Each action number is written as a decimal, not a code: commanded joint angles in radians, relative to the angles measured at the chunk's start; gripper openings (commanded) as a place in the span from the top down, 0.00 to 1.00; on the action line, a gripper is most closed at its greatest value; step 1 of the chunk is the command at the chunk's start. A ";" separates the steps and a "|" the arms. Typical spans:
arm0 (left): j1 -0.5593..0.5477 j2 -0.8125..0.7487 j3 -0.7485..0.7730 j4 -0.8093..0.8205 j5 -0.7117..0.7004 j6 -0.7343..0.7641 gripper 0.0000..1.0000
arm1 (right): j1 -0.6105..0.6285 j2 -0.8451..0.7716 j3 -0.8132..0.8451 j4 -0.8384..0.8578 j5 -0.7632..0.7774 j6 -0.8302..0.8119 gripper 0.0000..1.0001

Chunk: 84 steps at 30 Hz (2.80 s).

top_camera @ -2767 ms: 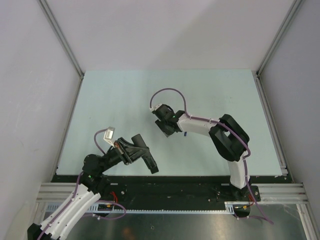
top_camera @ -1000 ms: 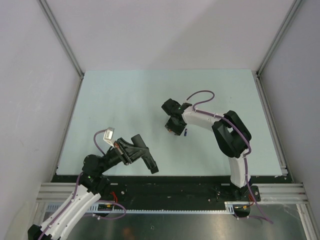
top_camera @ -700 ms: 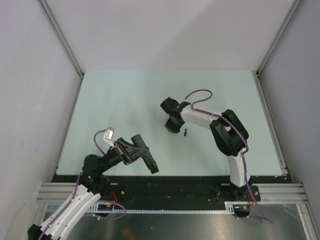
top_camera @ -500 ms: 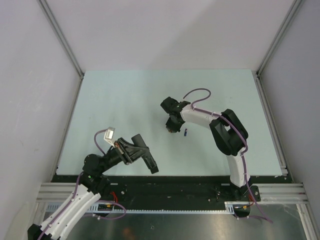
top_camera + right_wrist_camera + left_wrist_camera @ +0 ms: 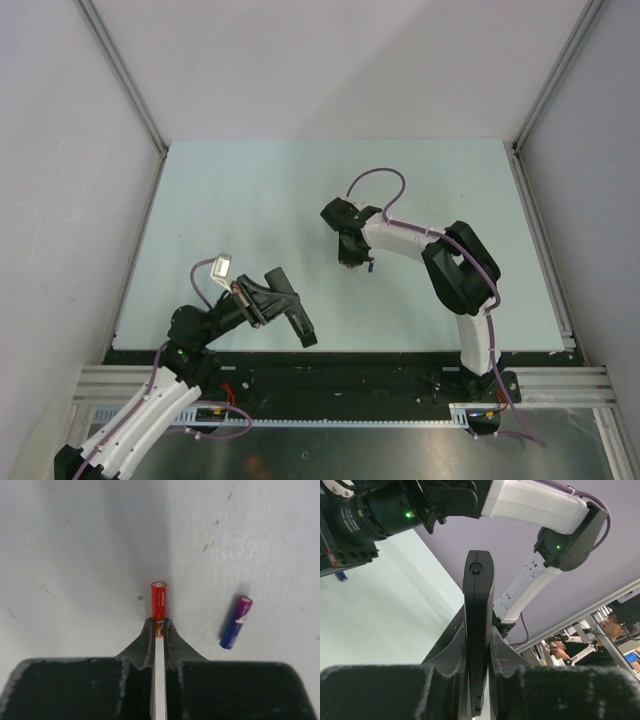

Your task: Load the batteries into the remote control

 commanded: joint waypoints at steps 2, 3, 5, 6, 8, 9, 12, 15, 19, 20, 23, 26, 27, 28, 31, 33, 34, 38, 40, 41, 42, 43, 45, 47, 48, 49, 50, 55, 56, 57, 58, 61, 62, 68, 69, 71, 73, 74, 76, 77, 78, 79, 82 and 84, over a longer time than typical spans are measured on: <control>-0.003 0.027 -0.019 0.023 -0.018 0.030 1.00 | 0.058 0.008 -0.085 -0.109 0.156 -0.239 1.00; -0.003 0.030 -0.021 0.022 -0.018 0.030 1.00 | 0.066 0.006 -0.092 -0.107 0.165 -0.246 1.00; -0.003 0.033 -0.019 0.023 -0.021 0.034 1.00 | 0.086 0.001 -0.096 -0.101 0.191 -0.268 0.96; -0.003 0.033 -0.019 0.022 -0.021 0.034 1.00 | 0.089 -0.002 -0.099 -0.098 0.195 -0.274 0.95; -0.003 0.033 -0.016 0.023 -0.019 0.034 1.00 | 0.092 -0.002 -0.100 -0.095 0.201 -0.279 0.90; -0.005 0.033 -0.016 0.022 -0.018 0.036 1.00 | 0.092 -0.003 -0.103 -0.090 0.199 -0.280 0.88; -0.003 0.032 -0.013 0.022 -0.019 0.037 1.00 | 0.092 -0.009 -0.102 -0.084 0.199 -0.279 0.79; -0.005 0.033 -0.013 0.022 -0.022 0.037 1.00 | 0.092 -0.022 -0.102 -0.078 0.199 -0.277 0.70; -0.003 0.035 -0.016 0.022 -0.022 0.037 1.00 | 0.094 -0.035 -0.102 -0.075 0.201 -0.274 0.67; -0.003 0.036 -0.016 0.020 -0.022 0.037 1.00 | 0.092 -0.038 -0.102 -0.075 0.204 -0.272 0.66; -0.005 0.042 -0.015 0.022 -0.021 0.037 1.00 | 0.091 -0.055 -0.102 -0.072 0.208 -0.268 0.64; -0.003 0.046 -0.013 0.020 -0.022 0.037 1.00 | 0.091 -0.078 -0.102 -0.063 0.208 -0.260 0.62; -0.003 0.046 -0.013 0.020 -0.022 0.037 1.00 | 0.091 -0.083 -0.100 -0.061 0.208 -0.260 0.61; -0.003 0.046 -0.012 0.022 -0.022 0.037 1.00 | 0.091 -0.089 -0.102 -0.057 0.207 -0.262 0.60; -0.003 0.046 -0.013 0.022 -0.025 0.037 1.00 | 0.089 -0.101 -0.099 -0.055 0.208 -0.262 0.59; -0.003 0.047 -0.012 0.022 -0.027 0.037 1.00 | 0.086 -0.114 -0.097 -0.052 0.210 -0.263 0.58; -0.003 0.047 -0.010 0.020 -0.027 0.037 1.00 | 0.086 -0.118 -0.097 -0.046 0.213 -0.265 0.58; -0.003 0.053 -0.009 0.022 -0.029 0.037 1.00 | 0.079 -0.132 -0.091 -0.023 0.202 -0.292 0.58; -0.003 0.055 -0.009 0.022 -0.030 0.037 1.00 | 0.071 -0.132 -0.080 -0.009 0.184 -0.306 0.58; -0.003 0.056 -0.009 0.020 -0.032 0.037 1.00 | 0.068 -0.132 -0.076 -0.005 0.178 -0.314 0.58; -0.003 0.056 -0.010 0.020 -0.032 0.036 1.00 | 0.065 -0.129 -0.068 -0.003 0.170 -0.327 0.58; -0.003 0.056 -0.010 0.020 -0.033 0.037 1.00 | 0.060 -0.127 -0.062 0.002 0.158 -0.335 0.58; -0.003 0.058 -0.012 0.020 -0.033 0.037 1.00 | 0.049 -0.112 -0.033 -0.003 0.143 -0.355 0.59; -0.003 0.061 -0.012 0.020 -0.036 0.037 1.00 | 0.028 -0.082 0.011 -0.020 0.103 -0.371 0.60; -0.003 0.067 -0.010 0.020 -0.036 0.037 1.00 | 0.020 -0.072 0.030 -0.034 0.092 -0.378 0.61; -0.003 0.070 -0.012 0.020 -0.036 0.037 1.00 | 0.013 -0.063 0.045 -0.047 0.066 -0.386 0.62; -0.003 0.073 -0.010 0.020 -0.038 0.039 1.00 | 0.000 -0.049 0.073 -0.054 0.051 -0.392 0.63; -0.003 0.085 -0.006 0.022 -0.038 0.047 1.00 | -0.009 -0.009 0.139 -0.092 0.003 -0.441 0.65; -0.003 0.088 -0.007 0.022 -0.039 0.047 1.00 | -0.013 -0.003 0.144 -0.097 -0.002 -0.443 0.66; -0.005 0.087 -0.007 0.022 -0.039 0.048 1.00 | -0.015 0.000 0.142 -0.100 -0.006 -0.444 0.65; -0.003 0.091 -0.007 0.020 -0.039 0.048 1.00 | -0.017 0.001 0.139 -0.097 -0.012 -0.446 0.65; -0.003 0.096 -0.007 0.022 -0.042 0.051 1.00 | -0.021 0.001 0.124 -0.090 -0.038 -0.449 0.64; -0.003 0.101 -0.007 0.022 -0.044 0.054 1.00 | -0.021 0.004 0.122 -0.090 -0.043 -0.450 0.64; -0.003 0.116 0.000 0.020 -0.042 0.062 1.00 | -0.021 0.011 0.092 -0.084 -0.049 -0.446 0.60; -0.003 0.116 0.000 0.022 -0.041 0.062 1.00 | -0.023 0.009 0.089 -0.078 -0.051 -0.444 0.60; -0.005 0.116 0.002 0.022 -0.039 0.064 1.00 | -0.026 0.012 0.084 -0.075 -0.049 -0.443 0.60; -0.005 0.113 0.000 0.020 -0.038 0.064 1.00 | -0.029 0.014 0.082 -0.072 -0.052 -0.446 0.61; -0.003 0.113 0.000 0.020 -0.038 0.064 1.00 | -0.030 0.017 0.082 -0.072 -0.052 -0.446 0.61; -0.005 0.113 0.000 0.020 -0.038 0.062 1.00 | -0.032 0.018 0.076 -0.066 -0.055 -0.450 0.61; -0.003 0.113 -0.001 0.020 -0.039 0.062 1.00 | -0.035 0.020 0.073 -0.063 -0.055 -0.452 0.61; -0.003 0.113 0.000 0.020 -0.039 0.062 1.00 | -0.037 0.020 0.069 -0.061 -0.055 -0.450 0.61; -0.003 0.115 -0.001 0.020 -0.039 0.062 1.00 | -0.038 0.020 0.066 -0.060 -0.060 -0.452 0.62; -0.005 0.116 0.000 0.020 -0.039 0.062 1.00 | -0.044 0.023 0.053 -0.052 -0.065 -0.455 0.63; -0.003 0.118 0.000 0.020 -0.039 0.062 1.00 | -0.049 0.017 0.041 -0.044 -0.071 -0.455 0.65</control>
